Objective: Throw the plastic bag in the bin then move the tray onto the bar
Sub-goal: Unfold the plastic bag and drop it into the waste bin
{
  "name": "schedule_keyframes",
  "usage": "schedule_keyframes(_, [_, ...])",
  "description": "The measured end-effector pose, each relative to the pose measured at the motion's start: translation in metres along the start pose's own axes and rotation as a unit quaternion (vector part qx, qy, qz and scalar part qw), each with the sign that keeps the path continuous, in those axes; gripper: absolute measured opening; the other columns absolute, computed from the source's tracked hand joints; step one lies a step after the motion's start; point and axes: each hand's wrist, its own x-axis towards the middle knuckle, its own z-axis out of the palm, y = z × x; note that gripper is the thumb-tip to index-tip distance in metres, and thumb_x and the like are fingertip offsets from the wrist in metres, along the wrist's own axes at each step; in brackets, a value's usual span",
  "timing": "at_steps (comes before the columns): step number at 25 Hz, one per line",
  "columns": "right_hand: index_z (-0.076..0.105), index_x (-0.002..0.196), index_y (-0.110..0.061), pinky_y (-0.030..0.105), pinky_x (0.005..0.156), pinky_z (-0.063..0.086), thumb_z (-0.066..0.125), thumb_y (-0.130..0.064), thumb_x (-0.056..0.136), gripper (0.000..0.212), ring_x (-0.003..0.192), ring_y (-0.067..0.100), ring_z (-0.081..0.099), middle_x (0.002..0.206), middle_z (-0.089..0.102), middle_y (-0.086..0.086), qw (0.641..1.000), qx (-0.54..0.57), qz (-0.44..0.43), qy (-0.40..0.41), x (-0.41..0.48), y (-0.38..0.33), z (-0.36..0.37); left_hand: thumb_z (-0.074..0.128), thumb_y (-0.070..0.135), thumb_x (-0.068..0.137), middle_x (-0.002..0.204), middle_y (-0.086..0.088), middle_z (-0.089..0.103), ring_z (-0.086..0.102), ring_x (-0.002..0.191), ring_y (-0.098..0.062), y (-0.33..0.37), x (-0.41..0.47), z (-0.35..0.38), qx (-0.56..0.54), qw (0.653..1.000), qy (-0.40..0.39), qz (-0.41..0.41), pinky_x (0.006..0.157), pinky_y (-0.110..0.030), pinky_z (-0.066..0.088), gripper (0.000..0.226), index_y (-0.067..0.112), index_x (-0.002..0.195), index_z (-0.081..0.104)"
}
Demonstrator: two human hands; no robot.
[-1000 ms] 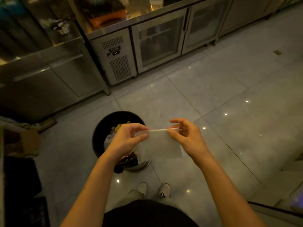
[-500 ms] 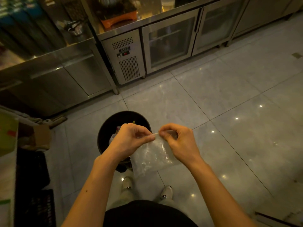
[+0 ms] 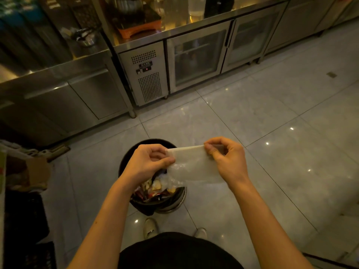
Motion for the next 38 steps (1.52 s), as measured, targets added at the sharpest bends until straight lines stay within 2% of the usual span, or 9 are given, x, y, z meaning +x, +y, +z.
schedule_keyframes(7, [0.071, 0.089, -0.025, 0.033, 0.069, 0.054, 0.07, -0.025, 0.085, 0.003, 0.081, 0.016, 0.064, 0.089, 0.07, -0.002, 0.997, 0.052, 0.057, 0.031, 0.006, -0.027, 0.074, 0.077, 0.018, 0.076, 0.101, -0.007, 0.076, 0.074, 0.094, -0.021, -0.03, 0.004, -0.067, -0.106, 0.991, -0.071, -0.049, 0.075, -0.03, 0.059, 0.034, 0.01, 0.108, 0.069])
schedule_keyframes(12, [0.055, 0.123, -0.022, 0.036, 0.08, 0.06, 0.07, -0.031, 0.084, 0.042, 0.099, 0.019, 0.069, 0.112, 0.069, 0.004, 0.979, 0.079, 0.164, -0.092, -0.002, -0.021, 0.121, 0.072, 0.006, 0.082, 0.097, -0.019, 0.075, 0.072, 0.093, -0.036, -0.072, 0.006, -0.112, -0.16, 0.985, 0.031, -0.065, 0.084, -0.049, 0.058, 0.02, 0.004, 0.102, 0.07])
schedule_keyframes(16, [0.061, 0.11, -0.014, 0.026, 0.069, 0.059, 0.068, -0.012, 0.086, 0.025, 0.091, 0.015, 0.072, 0.101, 0.073, 0.003, 0.976, 0.066, 0.181, -0.104, -0.019, -0.013, 0.151, 0.072, 0.009, 0.082, 0.1, -0.018, 0.075, 0.071, 0.096, -0.036, -0.099, 0.006, -0.136, -0.187, 0.978, 0.029, -0.091, 0.086, -0.051, 0.057, 0.024, 0.006, 0.106, 0.07])
schedule_keyframes(20, [0.062, 0.103, -0.017, 0.032, 0.073, 0.061, 0.067, -0.008, 0.086, 0.019, 0.09, 0.018, 0.073, 0.097, 0.074, 0.004, 0.975, 0.062, 0.207, -0.041, -0.027, 0.002, 0.177, 0.074, 0.015, 0.082, 0.111, -0.006, 0.073, 0.07, 0.103, -0.021, -0.13, -0.001, -0.147, -0.199, 0.965, -0.085, -0.15, 0.083, -0.036, 0.059, 0.047, 0.019, 0.126, 0.059])
schedule_keyframes(22, [0.062, 0.104, -0.016, 0.033, 0.075, 0.061, 0.067, -0.008, 0.087, 0.02, 0.091, 0.02, 0.072, 0.1, 0.073, 0.005, 0.969, 0.058, 0.239, -0.034, -0.032, 0.015, 0.187, 0.074, 0.012, 0.082, 0.114, -0.007, 0.07, 0.07, 0.103, -0.022, -0.149, -0.005, -0.149, -0.196, 0.957, -0.11, -0.181, 0.078, -0.032, 0.059, 0.052, 0.022, 0.128, 0.055])
schedule_keyframes(26, [0.06, 0.101, -0.018, 0.028, 0.074, 0.059, 0.057, -0.001, 0.09, 0.02, 0.096, 0.025, 0.068, 0.105, 0.066, 0.011, 0.94, 0.035, 0.335, -0.052, -0.044, 0.051, 0.205, 0.071, 0.0, 0.083, 0.096, -0.011, 0.065, 0.067, 0.086, -0.021, -0.181, -0.011, -0.135, -0.204, 0.94, -0.036, -0.271, 0.063, -0.023, 0.059, 0.037, 0.016, 0.112, 0.055])
schedule_keyframes(30, [0.057, 0.118, -0.002, 0.035, 0.079, 0.059, 0.051, 0.001, 0.091, 0.028, 0.1, 0.035, 0.066, 0.111, 0.062, 0.022, 0.908, 0.012, 0.413, -0.064, -0.043, 0.089, 0.218, 0.071, 0.0, 0.083, 0.088, -0.011, 0.065, 0.065, 0.075, -0.019, -0.215, -0.012, -0.114, -0.191, 0.913, 0.061, -0.354, 0.061, -0.027, 0.057, 0.031, 0.005, 0.109, 0.055])
schedule_keyframes(35, [0.055, 0.114, -0.009, 0.033, 0.075, 0.059, 0.057, 0.0, 0.09, 0.026, 0.095, 0.033, 0.067, 0.105, 0.061, 0.018, 0.895, -0.015, 0.44, -0.071, -0.029, 0.114, 0.22, 0.059, -0.01, 0.081, 0.093, -0.006, 0.058, 0.061, 0.085, -0.021, -0.232, -0.005, -0.095, -0.135, 0.894, 0.089, -0.419, 0.072, -0.033, 0.059, 0.039, 0.012, 0.114, 0.053])
schedule_keyframes(38, [0.055, 0.112, -0.011, 0.035, 0.075, 0.059, 0.055, 0.001, 0.09, 0.025, 0.09, 0.03, 0.067, 0.098, 0.062, 0.015, 0.892, -0.032, 0.443, -0.088, -0.016, 0.126, 0.217, 0.057, -0.007, 0.08, 0.101, -0.011, 0.06, 0.063, 0.09, -0.026, -0.231, 0.005, -0.09, -0.093, 0.899, 0.108, -0.413, 0.067, -0.034, 0.058, 0.036, 0.015, 0.108, 0.055])
